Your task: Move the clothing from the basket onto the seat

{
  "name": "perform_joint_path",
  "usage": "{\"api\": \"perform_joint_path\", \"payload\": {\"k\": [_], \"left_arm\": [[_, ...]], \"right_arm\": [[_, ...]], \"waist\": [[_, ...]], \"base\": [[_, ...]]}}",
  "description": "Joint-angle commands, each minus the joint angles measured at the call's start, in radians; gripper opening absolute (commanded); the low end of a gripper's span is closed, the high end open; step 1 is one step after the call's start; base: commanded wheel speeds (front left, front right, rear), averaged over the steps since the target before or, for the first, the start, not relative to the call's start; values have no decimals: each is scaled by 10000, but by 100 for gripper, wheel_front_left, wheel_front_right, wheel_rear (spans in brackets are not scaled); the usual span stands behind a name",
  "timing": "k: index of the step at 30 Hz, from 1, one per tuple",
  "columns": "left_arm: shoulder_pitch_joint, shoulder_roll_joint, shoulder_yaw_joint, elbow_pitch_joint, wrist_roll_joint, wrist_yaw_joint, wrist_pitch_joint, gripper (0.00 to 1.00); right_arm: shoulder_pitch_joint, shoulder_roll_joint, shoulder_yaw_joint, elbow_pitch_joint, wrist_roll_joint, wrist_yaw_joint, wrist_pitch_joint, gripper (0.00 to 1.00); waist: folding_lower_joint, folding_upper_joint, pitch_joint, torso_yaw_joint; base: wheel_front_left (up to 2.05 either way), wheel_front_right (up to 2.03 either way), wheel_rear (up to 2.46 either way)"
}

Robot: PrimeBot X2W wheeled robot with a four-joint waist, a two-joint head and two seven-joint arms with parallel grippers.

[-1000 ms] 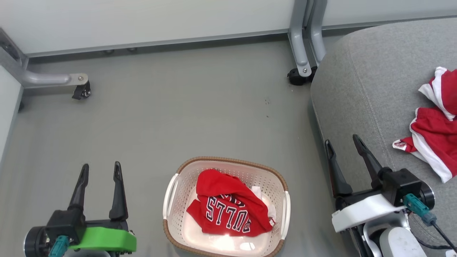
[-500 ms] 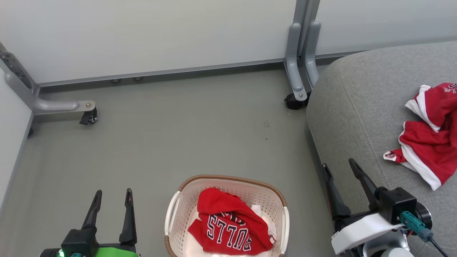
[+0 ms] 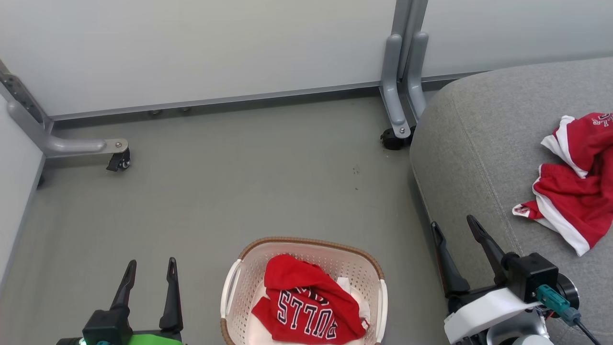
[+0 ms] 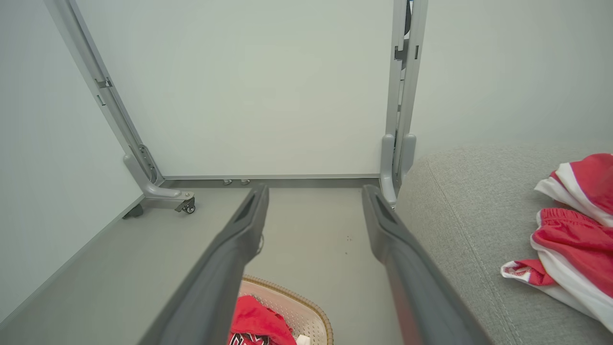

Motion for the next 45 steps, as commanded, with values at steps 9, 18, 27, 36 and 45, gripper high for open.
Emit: {"api": "perform_joint_path", "payload": {"k": [9,18,27,36,45], "left_arm": [[59,-82,76,140,201,-120,-30,100],[-919,-135,-972,762,587,-448,-28,100],[-2865,-170,-3368,2276,808,-679,235,100],[-4978,-43,-5422,3739,593,-695,383,100],[-6976,127,-7137,5305,401,-697,365,100]], "right_arm": [[110,-26,41,62,143,1,24,100],[-143,-25,-37,-45,134,1,-23,100],[-743,-23,-131,-436,87,1,-156,100],[-1602,-20,-272,-823,283,1,-603,100],[-2336,-18,-396,-1016,466,1,-1076,100]], "waist": [[1,0,-38,-45],[1,0,338,-206],[1,0,1828,-705],[1,0,4135,-1038],[1,0,6159,-1207]], "base": [[0,0,0],[0,0,0],[0,0,0],[0,0,0],[0,0,0]]}}
